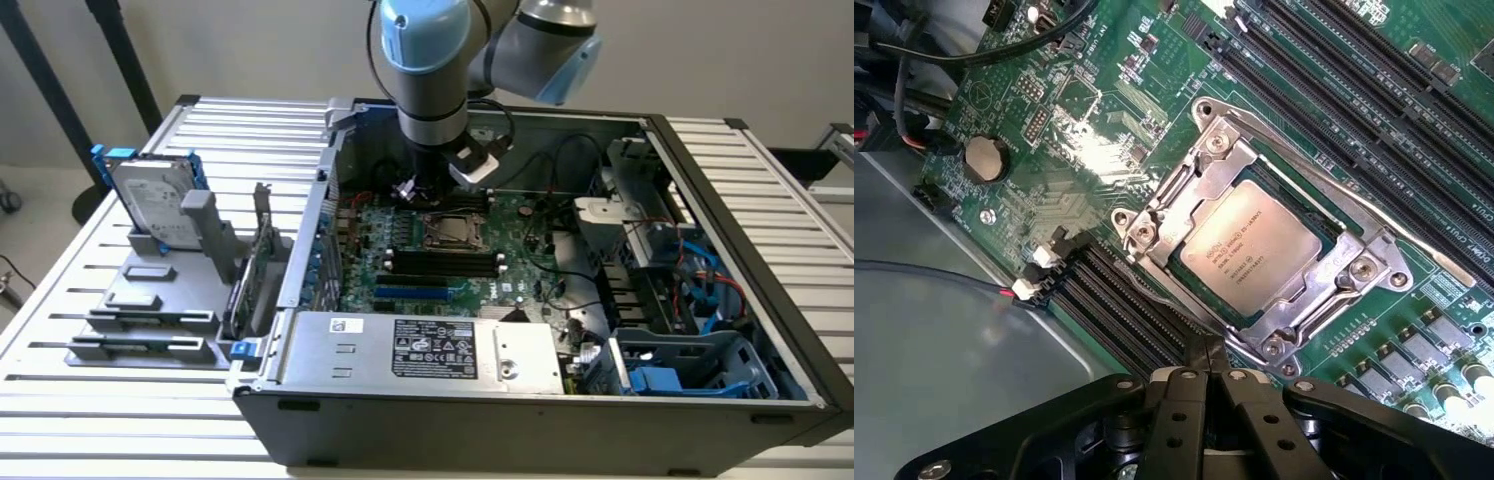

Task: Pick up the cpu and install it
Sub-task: 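Install the first cpu locking lever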

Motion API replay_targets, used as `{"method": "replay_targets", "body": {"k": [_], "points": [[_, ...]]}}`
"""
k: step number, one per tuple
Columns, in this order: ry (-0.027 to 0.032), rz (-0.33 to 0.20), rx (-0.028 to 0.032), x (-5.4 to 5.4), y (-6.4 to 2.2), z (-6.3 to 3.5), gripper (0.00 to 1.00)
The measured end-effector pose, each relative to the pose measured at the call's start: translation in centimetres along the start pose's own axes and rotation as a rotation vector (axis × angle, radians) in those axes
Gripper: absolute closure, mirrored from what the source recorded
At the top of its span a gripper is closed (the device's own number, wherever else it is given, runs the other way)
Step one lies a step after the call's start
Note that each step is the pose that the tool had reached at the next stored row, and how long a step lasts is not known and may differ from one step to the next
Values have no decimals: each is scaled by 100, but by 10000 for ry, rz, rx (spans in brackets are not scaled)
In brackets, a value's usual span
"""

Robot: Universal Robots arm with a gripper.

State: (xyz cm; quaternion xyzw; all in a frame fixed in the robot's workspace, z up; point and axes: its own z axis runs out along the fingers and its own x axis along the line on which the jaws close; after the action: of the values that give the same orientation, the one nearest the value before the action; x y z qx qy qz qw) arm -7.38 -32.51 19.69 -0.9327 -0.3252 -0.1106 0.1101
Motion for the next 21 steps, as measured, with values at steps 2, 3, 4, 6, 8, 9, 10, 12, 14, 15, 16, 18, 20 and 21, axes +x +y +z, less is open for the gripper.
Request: {"method": "replay_targets", "body": {"k": [2, 3, 4, 6, 8, 9, 10, 12, 14, 15, 16, 18, 20, 21], "points": [[-29, 10, 22, 13, 11, 2, 89], [-43, 15, 33, 20, 17, 3, 89], [-56, 20, 42, 26, 22, 4, 89], [-79, 28, 60, 39, 33, 7, 89], [-99, 36, 75, 49, 42, 8, 89], [-106, 38, 82, 54, 46, 9, 89], [-114, 41, 87, 59, 50, 10, 89], [-128, 46, 97, 69, 58, 12, 89], [-142, 51, 108, 79, 67, 14, 89], [-150, 54, 114, 84, 71, 15, 89], [-156, 56, 119, 90, 75, 16, 89], [-170, 61, 129, 99, 84, 17, 89], [-184, 66, 139, 110, 92, 19, 89], [-190, 68, 144, 114, 96, 20, 89]]}}
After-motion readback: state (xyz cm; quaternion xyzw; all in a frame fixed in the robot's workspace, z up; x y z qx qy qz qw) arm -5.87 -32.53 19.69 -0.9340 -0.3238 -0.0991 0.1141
